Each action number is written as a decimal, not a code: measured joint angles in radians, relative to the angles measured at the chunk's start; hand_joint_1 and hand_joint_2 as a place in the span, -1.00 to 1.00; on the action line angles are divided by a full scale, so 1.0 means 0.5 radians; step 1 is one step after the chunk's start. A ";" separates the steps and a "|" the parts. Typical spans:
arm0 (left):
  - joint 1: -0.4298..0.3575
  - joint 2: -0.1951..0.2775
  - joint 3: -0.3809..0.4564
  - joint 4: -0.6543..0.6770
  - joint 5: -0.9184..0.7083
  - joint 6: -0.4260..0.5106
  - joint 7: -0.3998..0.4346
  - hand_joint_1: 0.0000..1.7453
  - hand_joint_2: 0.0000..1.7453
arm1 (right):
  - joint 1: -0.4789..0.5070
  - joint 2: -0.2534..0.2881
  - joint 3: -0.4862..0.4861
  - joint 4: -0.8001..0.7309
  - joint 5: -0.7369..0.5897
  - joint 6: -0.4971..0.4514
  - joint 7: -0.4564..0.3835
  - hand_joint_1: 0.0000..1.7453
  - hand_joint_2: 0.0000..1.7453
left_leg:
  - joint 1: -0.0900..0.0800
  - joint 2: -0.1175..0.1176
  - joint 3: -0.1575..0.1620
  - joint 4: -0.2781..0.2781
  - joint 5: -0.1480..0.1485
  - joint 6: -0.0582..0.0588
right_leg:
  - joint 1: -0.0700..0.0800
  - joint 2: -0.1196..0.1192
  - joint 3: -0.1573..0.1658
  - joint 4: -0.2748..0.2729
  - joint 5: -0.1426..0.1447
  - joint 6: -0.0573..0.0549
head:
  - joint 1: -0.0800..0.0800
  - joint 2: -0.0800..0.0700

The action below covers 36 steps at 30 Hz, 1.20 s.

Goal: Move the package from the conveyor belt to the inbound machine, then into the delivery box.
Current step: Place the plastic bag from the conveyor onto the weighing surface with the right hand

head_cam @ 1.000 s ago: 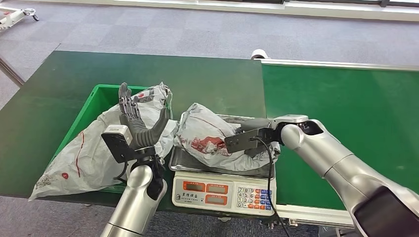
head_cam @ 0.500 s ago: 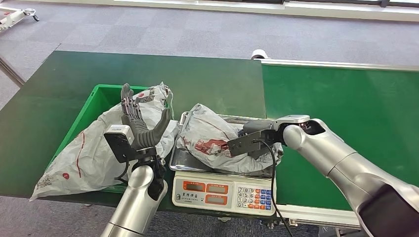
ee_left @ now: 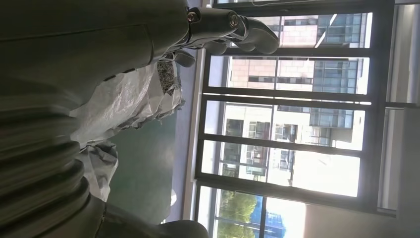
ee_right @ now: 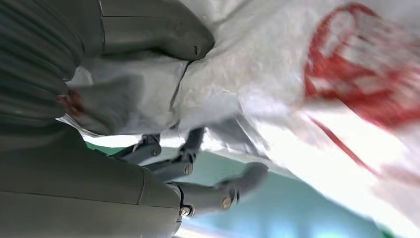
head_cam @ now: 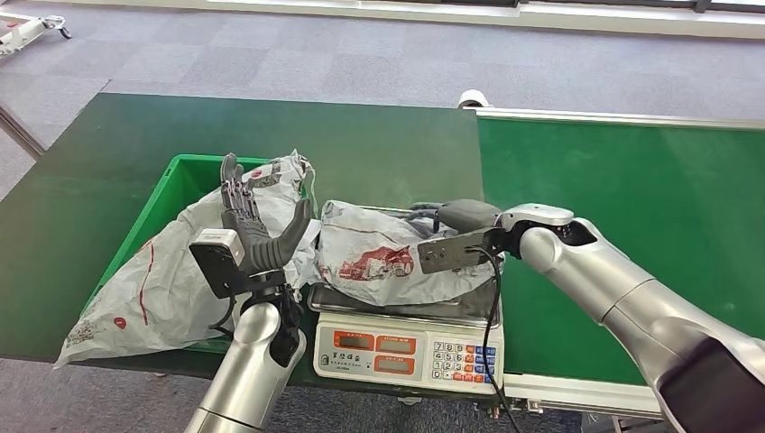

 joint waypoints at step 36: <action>-0.018 -0.013 -0.050 0.041 -0.071 -0.543 0.112 -1.00 1.00 | 1.560 0.276 -1.982 -1.258 -0.180 -1.503 -0.683 -1.00 1.00 | -0.001 -0.006 -0.003 0.000 -0.008 0.004 | -0.001 -0.006 0.000 -0.002 -0.006 0.002 | 0.000 0.000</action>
